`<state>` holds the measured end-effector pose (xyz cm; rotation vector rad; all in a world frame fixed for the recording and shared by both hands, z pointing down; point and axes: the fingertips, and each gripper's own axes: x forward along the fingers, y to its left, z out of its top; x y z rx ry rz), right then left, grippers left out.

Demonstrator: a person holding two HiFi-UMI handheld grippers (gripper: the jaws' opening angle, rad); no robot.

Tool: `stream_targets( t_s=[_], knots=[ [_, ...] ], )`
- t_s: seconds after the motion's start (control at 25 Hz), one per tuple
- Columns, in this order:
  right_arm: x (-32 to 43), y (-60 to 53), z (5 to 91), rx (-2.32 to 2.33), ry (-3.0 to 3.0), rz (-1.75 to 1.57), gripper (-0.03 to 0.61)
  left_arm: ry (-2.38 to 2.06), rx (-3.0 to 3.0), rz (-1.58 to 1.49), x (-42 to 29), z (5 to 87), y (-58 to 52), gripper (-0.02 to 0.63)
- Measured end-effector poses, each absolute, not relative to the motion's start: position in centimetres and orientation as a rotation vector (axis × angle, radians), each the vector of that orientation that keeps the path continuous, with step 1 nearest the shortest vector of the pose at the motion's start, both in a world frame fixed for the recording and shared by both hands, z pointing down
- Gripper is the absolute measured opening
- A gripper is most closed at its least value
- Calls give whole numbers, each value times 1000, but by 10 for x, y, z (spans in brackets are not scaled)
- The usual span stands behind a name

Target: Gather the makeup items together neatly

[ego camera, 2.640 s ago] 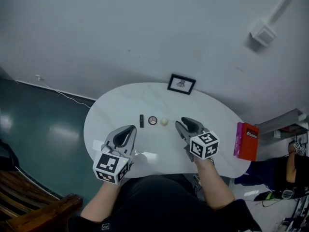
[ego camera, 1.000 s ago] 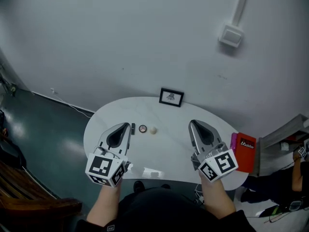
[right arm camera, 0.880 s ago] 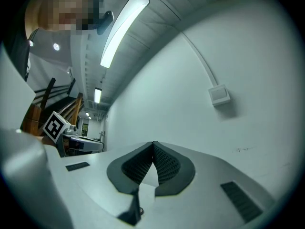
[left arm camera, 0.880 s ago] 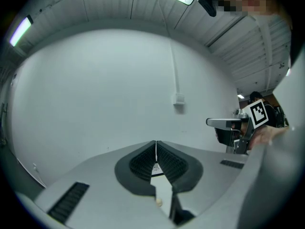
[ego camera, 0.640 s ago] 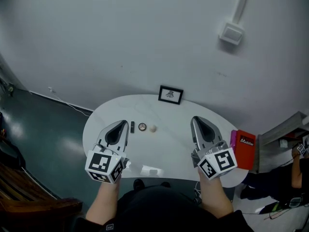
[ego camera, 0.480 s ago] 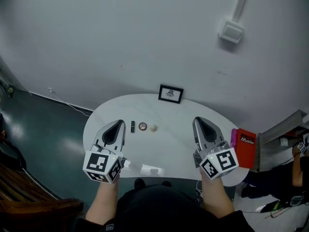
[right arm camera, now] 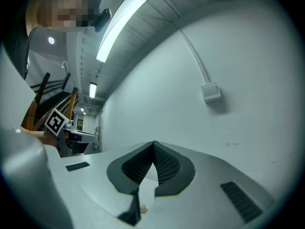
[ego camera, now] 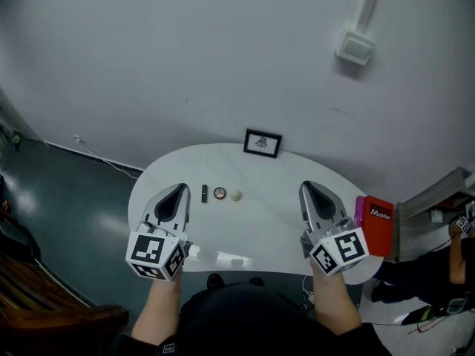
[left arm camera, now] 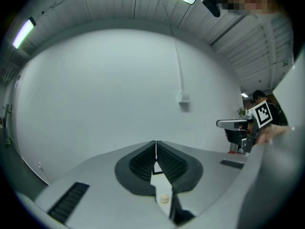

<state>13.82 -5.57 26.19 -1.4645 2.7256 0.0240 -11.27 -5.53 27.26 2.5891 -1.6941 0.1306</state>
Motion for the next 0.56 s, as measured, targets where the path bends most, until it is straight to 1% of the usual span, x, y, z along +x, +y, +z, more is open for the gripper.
stream_targets(
  t_s=[0.56],
  knots=[
    [131, -50, 262, -1438, 2743, 8, 34, -1692, 2582, 134, -114, 272, -49, 17]
  ],
)
